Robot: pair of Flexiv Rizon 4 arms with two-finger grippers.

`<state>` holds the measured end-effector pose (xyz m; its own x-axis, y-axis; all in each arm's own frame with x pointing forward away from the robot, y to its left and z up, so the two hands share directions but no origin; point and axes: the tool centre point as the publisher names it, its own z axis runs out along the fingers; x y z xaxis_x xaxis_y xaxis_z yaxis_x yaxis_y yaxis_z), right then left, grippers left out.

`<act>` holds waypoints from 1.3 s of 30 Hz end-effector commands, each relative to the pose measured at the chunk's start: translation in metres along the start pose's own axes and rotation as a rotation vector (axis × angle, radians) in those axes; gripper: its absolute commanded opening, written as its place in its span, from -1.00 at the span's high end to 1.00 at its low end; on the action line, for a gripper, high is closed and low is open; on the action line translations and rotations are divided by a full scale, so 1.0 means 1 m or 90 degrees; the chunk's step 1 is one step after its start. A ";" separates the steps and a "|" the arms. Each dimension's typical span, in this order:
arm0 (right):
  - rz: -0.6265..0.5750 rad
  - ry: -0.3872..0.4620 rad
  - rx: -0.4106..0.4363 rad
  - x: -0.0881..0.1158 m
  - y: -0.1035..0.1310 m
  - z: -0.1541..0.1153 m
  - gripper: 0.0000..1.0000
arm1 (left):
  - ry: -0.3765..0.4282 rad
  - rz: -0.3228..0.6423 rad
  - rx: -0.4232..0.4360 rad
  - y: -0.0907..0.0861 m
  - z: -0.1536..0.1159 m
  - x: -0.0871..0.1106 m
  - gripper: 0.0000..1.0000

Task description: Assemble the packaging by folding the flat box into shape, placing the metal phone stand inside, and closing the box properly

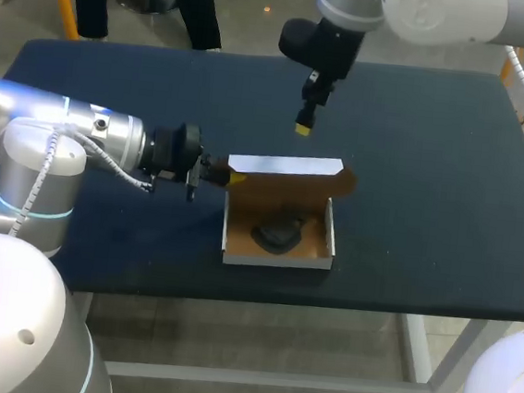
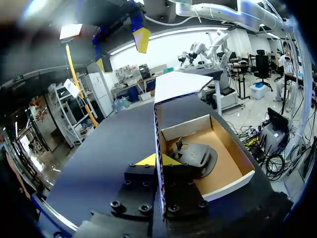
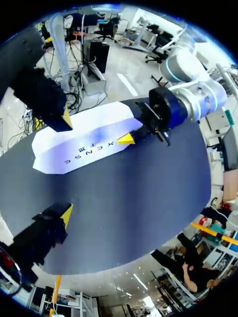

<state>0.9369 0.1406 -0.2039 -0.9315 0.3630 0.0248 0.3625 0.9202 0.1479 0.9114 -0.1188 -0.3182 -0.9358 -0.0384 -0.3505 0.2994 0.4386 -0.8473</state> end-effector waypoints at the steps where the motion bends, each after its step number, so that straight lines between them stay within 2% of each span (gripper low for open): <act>1: 0.014 0.010 0.002 -0.002 -0.003 -0.002 -1.00 | -0.015 0.015 -0.002 -0.002 0.000 0.006 1.00; 19: 0.100 0.077 0.031 -0.001 -0.018 0.007 -1.00 | -0.049 0.085 -0.004 0.006 0.002 0.013 1.00; 23: 0.112 0.089 0.032 -0.001 -0.020 0.010 -1.00 | -0.051 0.108 0.009 0.008 0.002 0.016 1.00; 39: 0.152 0.148 0.050 0.007 -0.029 0.018 -1.00 | -0.057 0.183 0.000 0.012 0.004 0.029 1.00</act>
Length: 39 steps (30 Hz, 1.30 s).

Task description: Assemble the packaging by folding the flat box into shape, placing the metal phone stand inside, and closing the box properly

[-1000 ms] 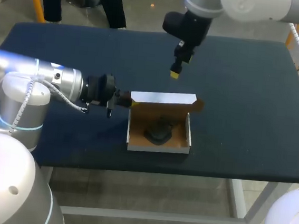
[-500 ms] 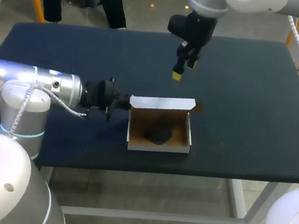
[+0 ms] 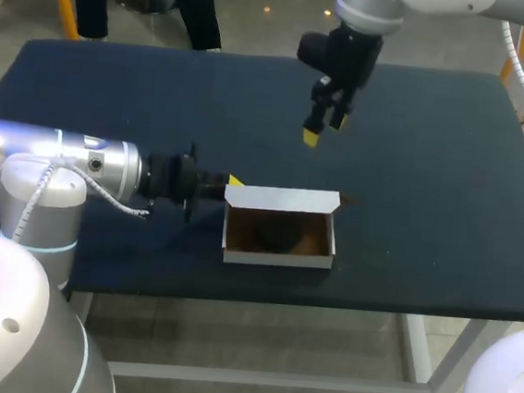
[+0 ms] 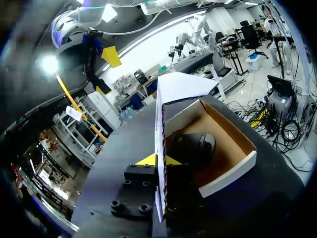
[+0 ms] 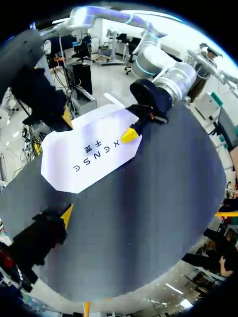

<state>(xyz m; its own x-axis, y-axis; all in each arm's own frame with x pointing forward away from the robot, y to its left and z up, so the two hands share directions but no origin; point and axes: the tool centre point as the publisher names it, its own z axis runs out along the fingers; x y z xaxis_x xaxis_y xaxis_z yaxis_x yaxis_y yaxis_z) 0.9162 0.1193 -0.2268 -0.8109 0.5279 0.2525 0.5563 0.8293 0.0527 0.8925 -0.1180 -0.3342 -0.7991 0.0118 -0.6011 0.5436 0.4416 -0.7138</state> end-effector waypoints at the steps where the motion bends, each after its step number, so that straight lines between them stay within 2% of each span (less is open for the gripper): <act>1: 0.017 0.019 0.013 -0.003 0.001 -0.001 -1.00 | -0.006 0.008 -0.002 0.002 0.002 0.007 1.00; 17: 0.152 0.062 0.037 0.007 -0.021 0.001 -1.00 | -0.021 0.052 -0.026 0.003 0.004 0.017 1.00; 23: 0.205 0.045 0.047 0.009 -0.034 0.002 -1.00 | -0.024 0.067 -0.034 0.003 0.005 0.021 1.00; 31: 0.296 -0.017 0.066 0.014 -0.050 0.005 -1.00 | -0.031 0.070 -0.032 0.002 0.003 0.023 1.00; 39: 0.296 -0.017 0.066 0.014 -0.050 0.005 -1.00 | -0.032 0.070 -0.032 0.002 0.002 0.023 1.00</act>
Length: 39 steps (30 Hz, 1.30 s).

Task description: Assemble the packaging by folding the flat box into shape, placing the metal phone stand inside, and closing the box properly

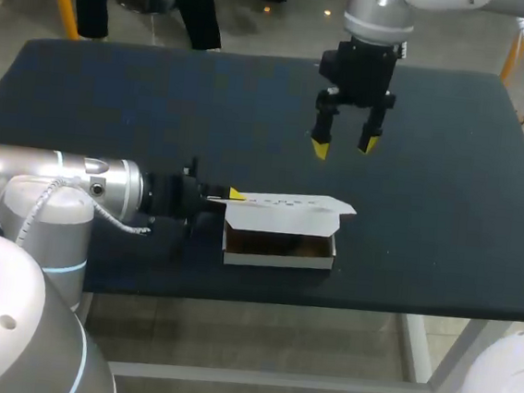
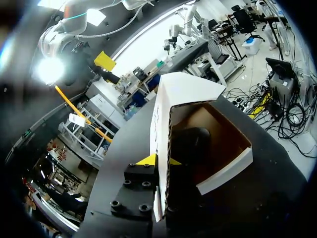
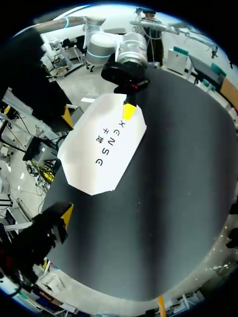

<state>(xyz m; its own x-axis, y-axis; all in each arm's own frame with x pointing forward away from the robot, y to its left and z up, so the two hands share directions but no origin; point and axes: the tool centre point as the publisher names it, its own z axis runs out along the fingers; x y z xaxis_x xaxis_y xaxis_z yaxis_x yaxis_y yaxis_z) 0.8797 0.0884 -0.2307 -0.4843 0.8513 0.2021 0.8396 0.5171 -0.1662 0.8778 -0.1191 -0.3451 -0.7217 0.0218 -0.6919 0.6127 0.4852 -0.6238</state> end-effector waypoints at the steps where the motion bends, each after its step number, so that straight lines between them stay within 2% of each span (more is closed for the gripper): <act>1: -0.001 0.000 -0.006 0.000 -0.004 0.000 -1.00 | -0.002 0.000 0.000 0.002 0.001 0.005 1.00; 11: -0.001 0.000 -0.006 0.000 -0.004 0.000 -1.00 | -0.002 0.000 0.000 0.002 0.001 0.005 1.00; 12: 0.010 0.019 0.022 0.001 0.000 0.001 -1.00 | -0.002 0.000 0.000 0.002 0.001 0.005 1.00; 18: 0.179 0.071 0.092 -0.005 0.001 0.006 -1.00 | -0.002 0.000 0.000 0.002 0.001 0.005 1.00; 24: 0.334 0.107 0.097 -0.009 -0.018 0.021 -1.00 | -0.002 0.000 0.000 0.002 0.001 0.005 1.00; 26: 0.386 0.078 0.060 -0.009 -0.025 0.025 -1.00 | -0.002 0.000 0.000 0.002 0.001 0.005 1.00; 39: 0.386 0.078 0.060 -0.009 -0.025 0.025 -1.00 | -0.002 0.000 0.000 0.002 0.001 0.005 1.00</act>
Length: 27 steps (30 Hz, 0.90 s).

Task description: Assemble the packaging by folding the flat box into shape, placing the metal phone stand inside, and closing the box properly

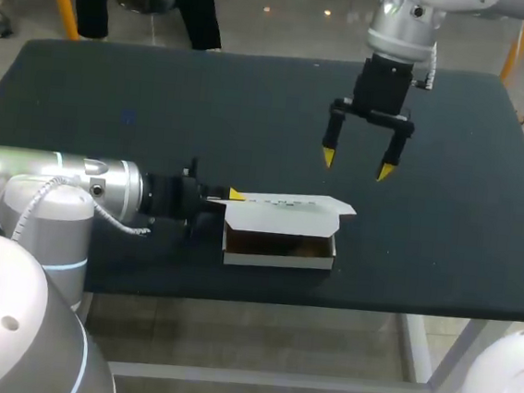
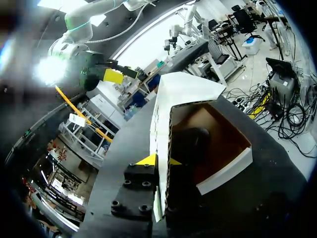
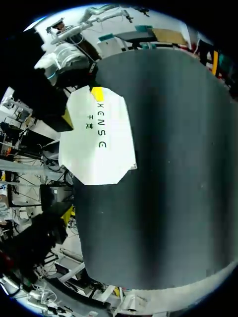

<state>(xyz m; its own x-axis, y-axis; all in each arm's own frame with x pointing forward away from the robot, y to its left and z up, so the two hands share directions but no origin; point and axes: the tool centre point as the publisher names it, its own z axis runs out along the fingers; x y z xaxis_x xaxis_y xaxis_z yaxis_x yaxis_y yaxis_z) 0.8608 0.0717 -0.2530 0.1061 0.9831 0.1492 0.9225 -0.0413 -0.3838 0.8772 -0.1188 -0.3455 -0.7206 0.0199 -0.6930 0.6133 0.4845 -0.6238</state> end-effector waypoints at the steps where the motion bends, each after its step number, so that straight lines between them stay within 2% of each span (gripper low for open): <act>1: -0.006 0.003 -0.015 0.001 -0.002 0.003 -1.00 | -0.001 0.000 0.000 0.002 0.001 0.005 1.00; 9: -0.057 0.014 -0.034 0.007 -0.002 0.029 -1.00 | -0.001 0.000 0.000 0.002 0.001 0.005 1.00; 10: -0.058 0.014 -0.035 0.007 -0.002 0.031 -0.68 | -0.001 0.000 0.000 0.002 0.001 0.005 1.00; 11: -0.060 0.015 -0.035 0.007 -0.002 0.033 -0.11 | -0.001 0.000 0.000 0.002 0.001 0.005 1.00; 12: -0.059 0.015 -0.030 0.006 -0.001 0.034 0.01 | -0.001 0.000 0.000 0.002 0.001 0.005 1.00; 15: -0.054 0.024 -0.016 0.004 0.003 0.037 0.22 | -0.001 0.000 0.000 0.002 0.001 0.005 1.00; 21: -0.073 0.027 -0.025 0.003 0.007 0.045 0.22 | -0.001 0.000 0.000 0.002 0.001 0.005 1.00; 27: -0.079 0.037 -0.010 0.004 0.013 0.053 0.21 | -0.001 0.000 0.000 0.002 0.001 0.005 1.00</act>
<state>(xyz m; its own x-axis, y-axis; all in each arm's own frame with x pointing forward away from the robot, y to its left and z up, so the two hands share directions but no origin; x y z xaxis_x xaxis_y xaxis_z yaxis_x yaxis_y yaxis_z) 0.8504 0.0840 -0.3012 0.0125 0.9701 0.2422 0.9390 0.0719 -0.3362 0.8771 -0.1187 -0.3453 -0.7212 0.0210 -0.6924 0.6132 0.4844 -0.6240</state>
